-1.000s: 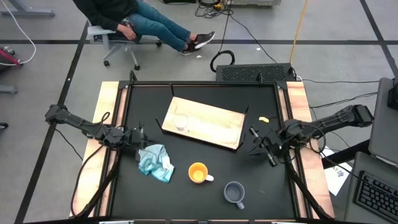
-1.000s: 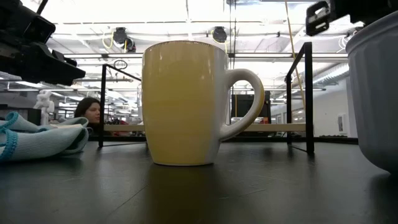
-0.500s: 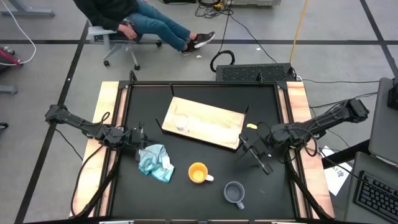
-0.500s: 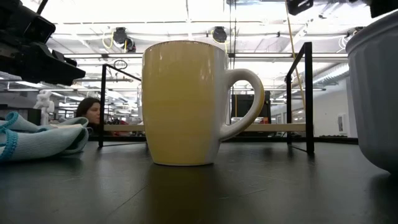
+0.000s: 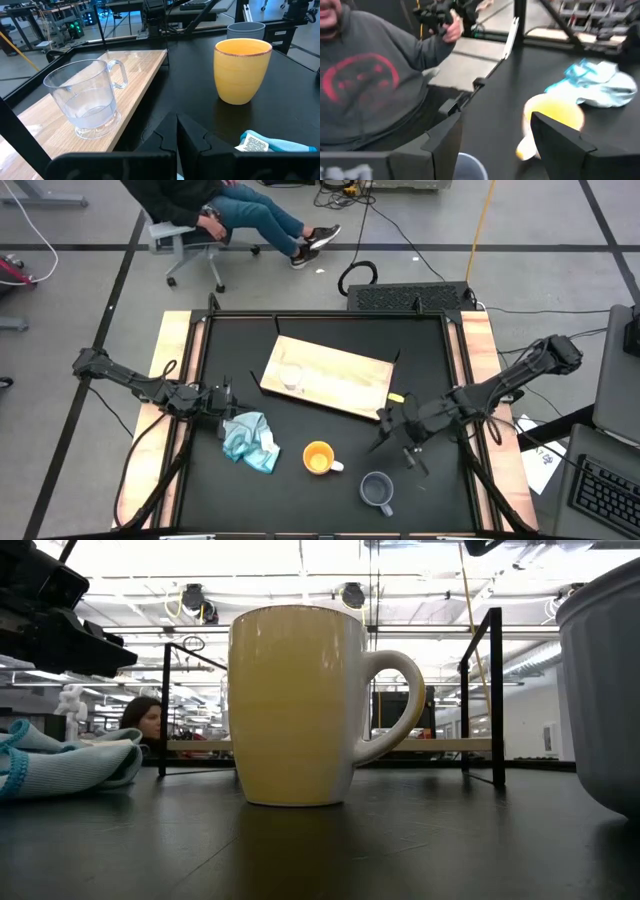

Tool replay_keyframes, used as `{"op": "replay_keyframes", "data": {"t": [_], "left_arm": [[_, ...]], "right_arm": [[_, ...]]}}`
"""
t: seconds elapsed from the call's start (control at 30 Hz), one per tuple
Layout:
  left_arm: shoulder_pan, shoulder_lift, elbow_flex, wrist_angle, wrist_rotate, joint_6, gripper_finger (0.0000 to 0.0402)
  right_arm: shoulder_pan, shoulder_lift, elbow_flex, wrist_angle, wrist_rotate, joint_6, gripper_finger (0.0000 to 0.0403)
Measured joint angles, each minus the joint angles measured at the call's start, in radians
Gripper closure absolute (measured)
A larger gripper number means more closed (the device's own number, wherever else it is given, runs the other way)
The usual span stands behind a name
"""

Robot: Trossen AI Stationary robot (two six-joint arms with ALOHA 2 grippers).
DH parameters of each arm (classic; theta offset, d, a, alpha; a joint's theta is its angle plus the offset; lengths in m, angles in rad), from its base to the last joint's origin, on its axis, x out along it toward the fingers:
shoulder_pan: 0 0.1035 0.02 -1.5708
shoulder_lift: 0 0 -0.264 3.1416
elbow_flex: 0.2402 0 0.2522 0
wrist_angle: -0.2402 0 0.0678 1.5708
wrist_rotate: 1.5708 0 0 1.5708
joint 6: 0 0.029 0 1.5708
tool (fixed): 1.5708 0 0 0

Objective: Stack small to large cups/mugs on shelf
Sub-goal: Put the gray mug on the shelf

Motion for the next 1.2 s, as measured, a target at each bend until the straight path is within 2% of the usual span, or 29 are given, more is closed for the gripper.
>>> {"op": "replay_keyframes", "data": {"t": [0.13, 0.37, 0.6, 1.2], "left_arm": [[0.000, 0.000, 0.000, 0.000, 0.000, -0.001, 0.0399], [0.000, 0.000, 0.000, 0.000, 0.000, 0.001, 0.0399], [0.000, 0.000, 0.000, 0.000, 0.000, -0.001, 0.0399], [0.000, 0.000, 0.000, 0.005, 0.000, 0.002, 0.0398]], "right_arm": [[0.013, 0.058, 0.070, -0.108, 0.046, 0.037, 0.0172], [0.013, 0.115, 0.104, -0.221, 0.048, 0.151, 0.0172], [0.015, 0.169, 0.105, -0.240, 0.046, 0.226, 0.0172], [0.082, 0.321, 0.105, -0.243, 0.044, 0.285, 0.0172]]}}
